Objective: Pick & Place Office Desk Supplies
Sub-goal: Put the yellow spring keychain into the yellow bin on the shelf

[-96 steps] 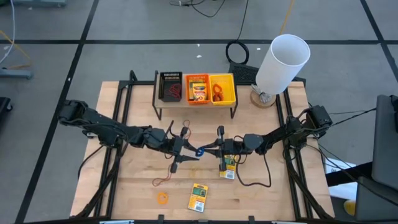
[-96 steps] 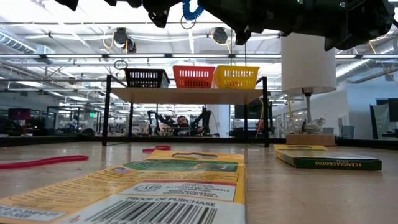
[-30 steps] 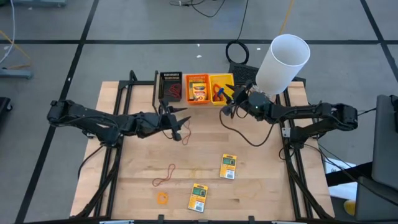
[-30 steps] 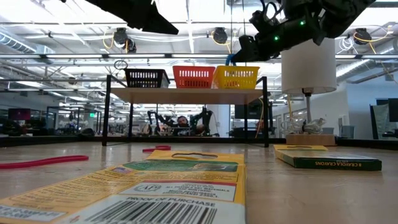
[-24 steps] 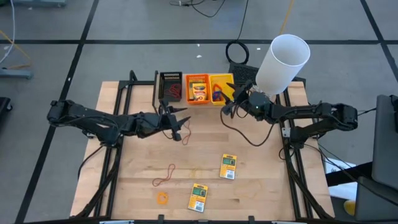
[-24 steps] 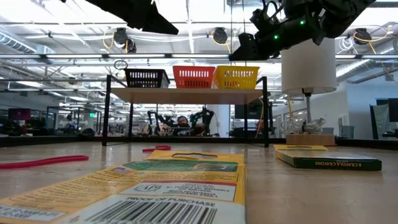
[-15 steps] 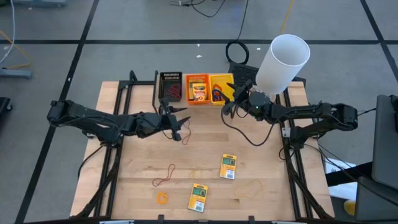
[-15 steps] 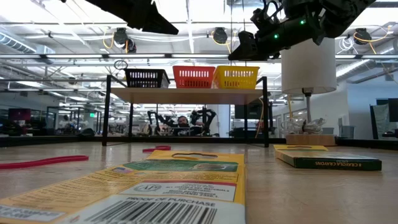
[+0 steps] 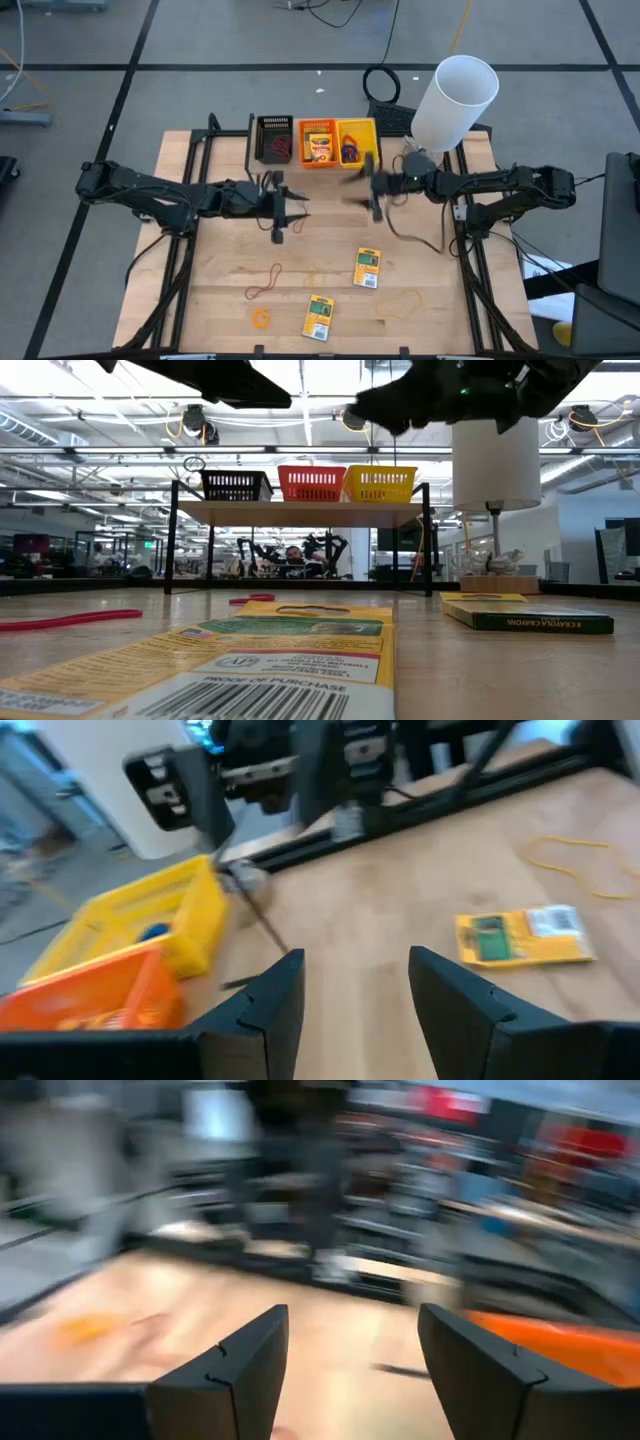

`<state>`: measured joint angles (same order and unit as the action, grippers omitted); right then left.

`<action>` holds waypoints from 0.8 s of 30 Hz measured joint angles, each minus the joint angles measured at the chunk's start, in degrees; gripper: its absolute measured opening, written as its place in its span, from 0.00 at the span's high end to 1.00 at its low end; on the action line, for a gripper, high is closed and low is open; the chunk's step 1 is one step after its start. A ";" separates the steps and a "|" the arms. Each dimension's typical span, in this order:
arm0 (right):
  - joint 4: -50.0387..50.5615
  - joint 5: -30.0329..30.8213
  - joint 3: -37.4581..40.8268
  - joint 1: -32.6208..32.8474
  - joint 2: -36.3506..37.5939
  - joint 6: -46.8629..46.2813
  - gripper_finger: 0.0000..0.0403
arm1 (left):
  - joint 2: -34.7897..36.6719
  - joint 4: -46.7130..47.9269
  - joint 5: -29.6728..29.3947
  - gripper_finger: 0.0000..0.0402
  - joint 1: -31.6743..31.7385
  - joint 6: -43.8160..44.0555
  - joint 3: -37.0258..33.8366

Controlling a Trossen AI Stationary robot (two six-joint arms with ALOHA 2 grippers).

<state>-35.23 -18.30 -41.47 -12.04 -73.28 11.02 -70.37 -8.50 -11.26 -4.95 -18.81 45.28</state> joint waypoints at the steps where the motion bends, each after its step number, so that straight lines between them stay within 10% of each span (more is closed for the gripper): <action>1: 0.42 -3.20 0.00 1.18 -0.03 1.77 0.47 | -0.01 0.26 0.76 0.58 0.00 0.17 0.00; 8: -1.61 -0.86 0.07 13.52 -5.14 -1.05 0.47 | 0.00 0.04 1.49 0.58 -0.91 6.65 0.02; 16: -11.55 8.97 0.02 27.68 -17.33 -9.46 0.47 | 0.00 8.26 15.15 0.58 -9.32 12.31 0.02; 24: -25.31 19.51 -0.02 35.08 -28.37 -9.60 0.47 | -0.31 17.70 -1.98 0.58 -22.78 25.59 0.02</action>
<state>-60.54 1.20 -41.50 23.04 -101.64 1.43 -70.68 9.21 -13.24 -27.72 6.78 45.30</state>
